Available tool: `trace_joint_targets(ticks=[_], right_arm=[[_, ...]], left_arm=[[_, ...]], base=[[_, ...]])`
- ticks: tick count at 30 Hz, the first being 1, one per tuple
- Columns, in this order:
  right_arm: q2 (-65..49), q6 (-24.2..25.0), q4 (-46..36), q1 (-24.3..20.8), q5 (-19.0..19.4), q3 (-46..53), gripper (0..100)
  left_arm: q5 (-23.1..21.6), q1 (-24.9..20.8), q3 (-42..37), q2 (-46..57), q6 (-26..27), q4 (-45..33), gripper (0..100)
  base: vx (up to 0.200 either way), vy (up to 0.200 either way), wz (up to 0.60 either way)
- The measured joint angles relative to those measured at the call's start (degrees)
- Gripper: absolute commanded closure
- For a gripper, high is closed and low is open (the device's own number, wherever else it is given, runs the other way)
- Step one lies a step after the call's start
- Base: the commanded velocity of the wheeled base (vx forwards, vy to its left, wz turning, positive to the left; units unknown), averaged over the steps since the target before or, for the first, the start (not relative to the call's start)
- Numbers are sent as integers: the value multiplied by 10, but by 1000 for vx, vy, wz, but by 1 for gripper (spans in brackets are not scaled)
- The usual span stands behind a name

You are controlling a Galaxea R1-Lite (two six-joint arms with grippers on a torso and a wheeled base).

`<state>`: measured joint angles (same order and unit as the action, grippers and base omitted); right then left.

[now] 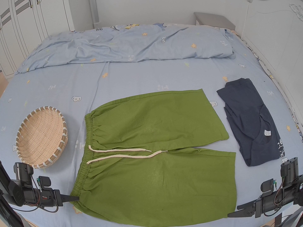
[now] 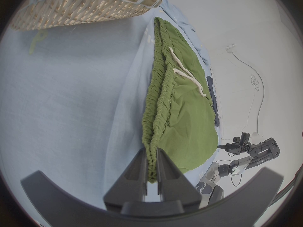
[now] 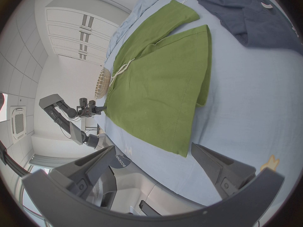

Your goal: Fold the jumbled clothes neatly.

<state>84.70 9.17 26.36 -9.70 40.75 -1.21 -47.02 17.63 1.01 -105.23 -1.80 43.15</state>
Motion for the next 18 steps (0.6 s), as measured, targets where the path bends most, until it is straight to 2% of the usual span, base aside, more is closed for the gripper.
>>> trace_joint_targets(ticks=[18], right_arm=[[132, -9, 57, -10, 7, 2, 0]], left_arm=[[0, -8, 0, -4, 1, 1, 100]], base=[[0, 0, 0]])
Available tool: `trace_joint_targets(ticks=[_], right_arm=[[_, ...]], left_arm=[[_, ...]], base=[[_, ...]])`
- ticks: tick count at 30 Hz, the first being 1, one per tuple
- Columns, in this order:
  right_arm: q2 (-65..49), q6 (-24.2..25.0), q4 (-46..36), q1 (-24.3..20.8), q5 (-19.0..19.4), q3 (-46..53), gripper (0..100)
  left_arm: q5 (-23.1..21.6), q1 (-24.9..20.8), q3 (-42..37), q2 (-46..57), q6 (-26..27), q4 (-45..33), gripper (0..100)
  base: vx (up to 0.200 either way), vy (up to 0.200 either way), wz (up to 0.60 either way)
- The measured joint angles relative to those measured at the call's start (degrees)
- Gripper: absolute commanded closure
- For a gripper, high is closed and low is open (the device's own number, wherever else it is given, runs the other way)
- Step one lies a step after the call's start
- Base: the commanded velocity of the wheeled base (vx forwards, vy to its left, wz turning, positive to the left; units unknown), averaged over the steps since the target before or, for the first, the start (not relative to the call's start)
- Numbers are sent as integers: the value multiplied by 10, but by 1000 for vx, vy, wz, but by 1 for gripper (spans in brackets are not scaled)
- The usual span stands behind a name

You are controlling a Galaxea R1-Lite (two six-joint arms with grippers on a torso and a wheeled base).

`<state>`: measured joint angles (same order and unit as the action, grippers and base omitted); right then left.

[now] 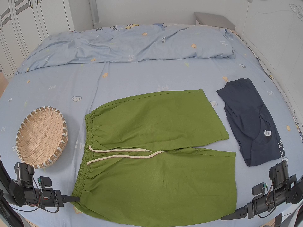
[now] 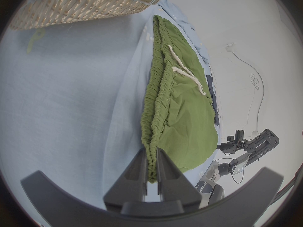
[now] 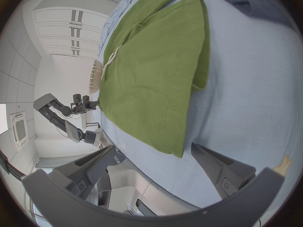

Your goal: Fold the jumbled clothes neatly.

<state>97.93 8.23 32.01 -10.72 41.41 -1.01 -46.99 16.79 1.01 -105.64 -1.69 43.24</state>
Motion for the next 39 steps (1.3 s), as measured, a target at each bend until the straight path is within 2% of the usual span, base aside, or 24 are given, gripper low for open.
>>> trace_joint_targets(ticks=[15, 28, 29, 39], right_arm=[[99, 1, 108, -24, 5, 0, 0], [119, 4, 116, -24, 10, 0, 0], [120, 5, 115, -24, 10, 0, 100], [118, 4, 71, -9, 3, 0, 100]], left_arm=[[0, -2, 0, -10, 3, 0, 100], [0, -2, 0, -11, 3, 0, 100], [0, -1, 0, -11, 3, 0, 100], [0, 0, 0, -10, 2, 0, 100]], base=[[0, 0, 0], [0, 0, 0], [0, 0, 0], [0, 0, 0]])
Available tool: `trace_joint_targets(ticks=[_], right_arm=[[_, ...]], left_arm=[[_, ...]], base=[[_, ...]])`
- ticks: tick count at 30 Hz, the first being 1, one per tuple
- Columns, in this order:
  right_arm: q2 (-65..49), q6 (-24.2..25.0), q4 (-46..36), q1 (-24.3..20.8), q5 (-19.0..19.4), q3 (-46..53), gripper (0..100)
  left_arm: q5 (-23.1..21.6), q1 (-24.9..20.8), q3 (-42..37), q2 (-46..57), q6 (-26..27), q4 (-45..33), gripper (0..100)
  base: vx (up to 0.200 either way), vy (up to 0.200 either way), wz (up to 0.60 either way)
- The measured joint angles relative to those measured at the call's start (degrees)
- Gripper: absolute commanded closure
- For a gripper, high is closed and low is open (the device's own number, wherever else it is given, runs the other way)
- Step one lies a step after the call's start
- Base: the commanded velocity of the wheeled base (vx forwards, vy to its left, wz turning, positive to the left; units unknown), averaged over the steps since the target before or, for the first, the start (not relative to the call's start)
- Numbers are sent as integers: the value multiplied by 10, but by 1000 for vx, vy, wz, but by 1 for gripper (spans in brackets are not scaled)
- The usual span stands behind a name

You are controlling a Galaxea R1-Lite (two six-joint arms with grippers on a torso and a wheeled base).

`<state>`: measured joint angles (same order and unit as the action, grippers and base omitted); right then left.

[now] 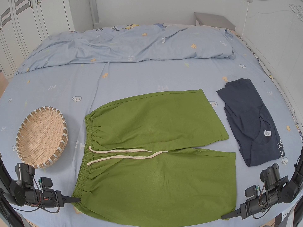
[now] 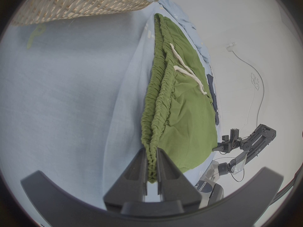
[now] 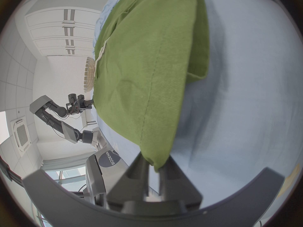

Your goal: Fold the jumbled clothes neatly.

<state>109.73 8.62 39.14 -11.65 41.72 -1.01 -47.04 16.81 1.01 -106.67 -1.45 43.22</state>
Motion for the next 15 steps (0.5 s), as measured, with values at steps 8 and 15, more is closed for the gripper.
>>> trace_joint_targets(ticks=[8, 15], right_arm=[[-40, -3, -80, 31, -1, 0, 100], [-118, -3, -174, 28, -4, 0, 100]], left_arm=[[0, 10, 0, 4, -4, -22, 100], [5, 44, 0, 48, 0, -145, 100]], base=[[0, 0, 0], [0, 0, 0]])
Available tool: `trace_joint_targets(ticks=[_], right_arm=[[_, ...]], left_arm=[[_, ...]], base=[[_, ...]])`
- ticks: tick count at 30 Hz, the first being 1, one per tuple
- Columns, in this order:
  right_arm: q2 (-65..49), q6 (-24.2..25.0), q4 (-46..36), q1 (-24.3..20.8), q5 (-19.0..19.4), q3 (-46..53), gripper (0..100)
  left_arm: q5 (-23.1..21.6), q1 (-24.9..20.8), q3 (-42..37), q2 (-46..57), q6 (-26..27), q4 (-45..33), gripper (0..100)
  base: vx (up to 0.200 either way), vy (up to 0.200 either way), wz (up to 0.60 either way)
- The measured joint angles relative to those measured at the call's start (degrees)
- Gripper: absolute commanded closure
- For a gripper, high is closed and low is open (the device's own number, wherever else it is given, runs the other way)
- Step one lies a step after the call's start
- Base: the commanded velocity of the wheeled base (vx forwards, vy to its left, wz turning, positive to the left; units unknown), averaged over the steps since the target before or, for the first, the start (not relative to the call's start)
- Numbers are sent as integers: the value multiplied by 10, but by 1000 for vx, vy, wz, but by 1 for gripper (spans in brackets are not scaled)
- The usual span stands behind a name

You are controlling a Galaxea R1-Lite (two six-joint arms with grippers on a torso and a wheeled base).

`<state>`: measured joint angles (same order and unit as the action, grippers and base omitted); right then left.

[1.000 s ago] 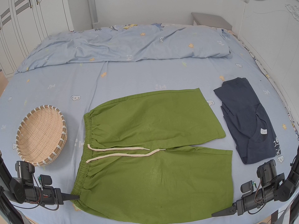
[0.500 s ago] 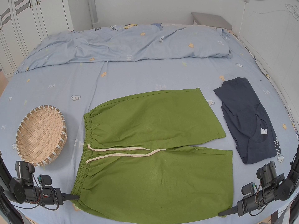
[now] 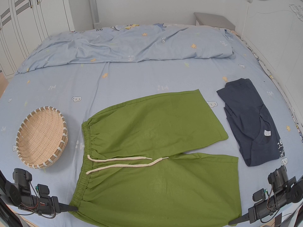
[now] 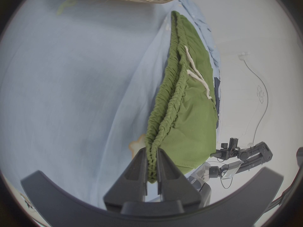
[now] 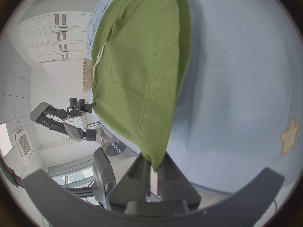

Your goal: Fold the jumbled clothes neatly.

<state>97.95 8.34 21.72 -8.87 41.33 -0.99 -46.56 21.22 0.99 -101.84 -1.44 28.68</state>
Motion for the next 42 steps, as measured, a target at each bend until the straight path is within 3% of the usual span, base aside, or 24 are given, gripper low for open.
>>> trace_joint_targets(ticks=[7, 15, 21, 25, 34, 42], right_arm=[[-61, -10, -89, -29, -1, -6, 100], [-95, -10, -125, -9, 0, -55, 100], [-124, -7, -229, 3, 3, -163, 100], [-137, -5, -291, 8, 4, -252, 100], [-136, 22, -392, 17, 5, -501, 100], [-77, 33, -465, 22, 4, -698, 100]], left_arm=[[4, 60, 0, 46, 71, -117, 100], [4, 71, 65, 73, 62, -239, 100], [1, 54, 185, 131, 18, -400, 100], [0, 26, 276, 162, -24, -467, 100], [-1, -48, 449, 175, -122, -510, 100], [0, -84, 578, 125, -173, -528, 100]], base=[[0, 0, 0], [0, 0, 0], [0, 0, 0], [0, 0, 0], [0, 0, 0], [0, 0, 0]])
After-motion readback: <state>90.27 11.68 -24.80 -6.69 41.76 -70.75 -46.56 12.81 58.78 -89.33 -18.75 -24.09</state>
